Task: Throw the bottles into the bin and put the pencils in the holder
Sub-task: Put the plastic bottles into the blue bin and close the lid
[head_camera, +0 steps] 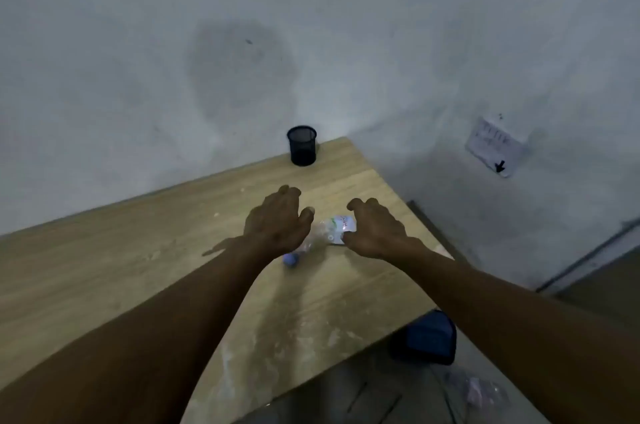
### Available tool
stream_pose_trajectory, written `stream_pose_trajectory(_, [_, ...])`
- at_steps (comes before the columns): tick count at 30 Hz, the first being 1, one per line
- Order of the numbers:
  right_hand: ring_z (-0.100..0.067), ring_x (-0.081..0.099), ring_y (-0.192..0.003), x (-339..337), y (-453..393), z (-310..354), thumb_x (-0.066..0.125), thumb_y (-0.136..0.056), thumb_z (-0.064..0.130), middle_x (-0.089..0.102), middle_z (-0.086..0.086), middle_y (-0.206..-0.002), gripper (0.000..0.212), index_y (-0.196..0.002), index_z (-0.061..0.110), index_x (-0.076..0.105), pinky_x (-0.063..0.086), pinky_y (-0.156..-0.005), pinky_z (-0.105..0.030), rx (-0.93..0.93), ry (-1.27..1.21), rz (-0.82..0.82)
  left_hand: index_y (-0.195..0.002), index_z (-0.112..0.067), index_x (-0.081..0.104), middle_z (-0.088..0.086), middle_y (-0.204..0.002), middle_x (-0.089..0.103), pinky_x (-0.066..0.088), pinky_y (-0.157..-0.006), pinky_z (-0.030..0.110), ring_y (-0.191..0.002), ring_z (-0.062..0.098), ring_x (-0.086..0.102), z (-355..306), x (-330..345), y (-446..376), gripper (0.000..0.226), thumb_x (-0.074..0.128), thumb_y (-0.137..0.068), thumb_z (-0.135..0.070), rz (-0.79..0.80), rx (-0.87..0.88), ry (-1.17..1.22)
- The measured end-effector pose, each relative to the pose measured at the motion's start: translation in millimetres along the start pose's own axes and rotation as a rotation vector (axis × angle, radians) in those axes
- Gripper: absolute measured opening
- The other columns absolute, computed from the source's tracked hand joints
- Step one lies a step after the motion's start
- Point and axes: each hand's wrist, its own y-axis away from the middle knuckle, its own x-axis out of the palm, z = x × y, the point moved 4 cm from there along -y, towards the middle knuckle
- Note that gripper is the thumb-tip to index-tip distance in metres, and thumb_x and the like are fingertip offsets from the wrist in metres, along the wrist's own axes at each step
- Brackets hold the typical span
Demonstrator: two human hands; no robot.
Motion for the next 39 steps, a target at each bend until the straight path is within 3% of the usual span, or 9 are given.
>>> stream_pose_trajectory(6, [-0.035,0.039,-0.127,54,-60,-19,0.068,-0.078,0.023,0.038,-0.012,-0.137,0.074,-0.142,0.018,0.031,0.046,-0.088,-0.045,-0.044,0.135,0.039,-0.138,-0.008,0.042,0.013,-0.137,0.053,0.043,-0.097,0.044,-0.125,0.031,0.049,45,60,-35,0.049,0.042,-0.1,-0.038,0.111,-0.086,0.019])
stream_pose_trajectory(12, [-0.035,0.016,-0.143,92,-93,-38,0.065,-0.075,0.022,0.029,-0.008,-0.148,0.081,-0.145,0.025,0.024,0.036,-0.102,-0.047,-0.068,0.304,0.059,-0.135,-0.005,0.044,0.013,-0.14,0.051,0.044,-0.097,0.046,-0.125,0.033,0.049,66,80,-43,0.046,0.043,-0.1,-0.035,0.12,-0.109,0.035])
stream_pose_trajectory(18, [-0.034,0.037,-0.127,98,-94,-49,0.058,-0.081,0.014,0.043,-0.009,-0.132,0.057,-0.134,0.023,0.038,0.043,-0.088,-0.044,-0.062,0.243,-0.018,-0.137,-0.006,0.044,0.012,-0.14,0.051,0.044,-0.096,0.044,-0.126,0.03,0.049,71,80,-36,0.047,0.044,-0.1,-0.035,0.114,-0.136,0.044])
stream_pose_trajectory(21, [-0.034,0.049,-0.115,91,-83,-57,0.059,-0.086,0.022,0.045,-0.011,-0.127,0.052,-0.134,0.021,0.039,0.047,-0.087,-0.045,-0.015,0.165,-0.021,-0.14,-0.007,0.043,0.011,-0.142,0.049,0.043,-0.096,0.04,-0.126,0.03,0.049,69,73,-28,0.049,0.044,-0.1,-0.036,0.1,-0.157,0.058])
stream_pose_trajectory(25, [-0.033,0.053,-0.114,79,-50,-72,0.061,-0.085,0.035,0.048,-0.011,-0.128,0.059,-0.137,0.021,0.038,0.049,-0.091,-0.046,0.044,-0.001,0.008,-0.142,-0.009,0.041,0.01,-0.144,0.049,0.039,-0.095,0.037,-0.127,0.029,0.048,59,62,-7,0.052,0.045,-0.099,-0.037,0.064,-0.184,0.096])
stream_pose_trajectory(28, [-0.028,0.063,-0.097,62,-13,-77,0.062,-0.073,0.051,0.065,-0.007,-0.109,0.058,-0.12,0.017,0.058,0.054,-0.083,-0.041,0.116,-0.29,0.003,-0.141,-0.009,0.044,0.016,-0.134,0.058,0.04,-0.1,0.039,-0.124,0.032,0.051,49,56,14,0.052,0.049,-0.098,-0.037,0.034,-0.219,0.171])
stream_pose_trajectory(33, [-0.022,0.066,-0.074,23,57,-79,0.07,-0.072,0.041,0.072,0.0,-0.077,0.026,-0.084,0.019,0.075,0.052,-0.065,-0.035,0.194,-0.686,-0.065,-0.125,-0.008,0.06,0.015,-0.11,0.071,0.046,-0.088,0.032,-0.108,0.028,0.064,13,48,65,0.041,0.055,-0.095,-0.036,0.027,-0.262,0.365])
stream_pose_trajectory(37, [-0.02,0.066,-0.07,-8,129,-71,0.068,-0.081,0.036,0.072,-0.006,-0.089,0.025,-0.088,0.014,0.076,0.048,-0.057,-0.025,0.163,-0.894,-0.002,-0.118,-0.009,0.066,0.012,-0.105,0.072,0.054,-0.087,0.038,-0.096,0.025,0.068,-27,43,117,0.041,0.057,-0.093,-0.04,0.057,-0.254,0.553])
stream_pose_trajectory(39, [-0.021,0.066,-0.068,-24,172,-67,0.066,-0.084,0.033,0.072,-0.007,-0.09,0.022,-0.088,0.013,0.075,0.048,-0.059,-0.026,0.14,-0.947,0.014,-0.12,-0.01,0.062,0.012,-0.106,0.07,0.053,-0.074,0.031,-0.088,0.019,0.067,-55,39,147,0.04,0.056,-0.094,-0.04,0.08,-0.226,0.657])
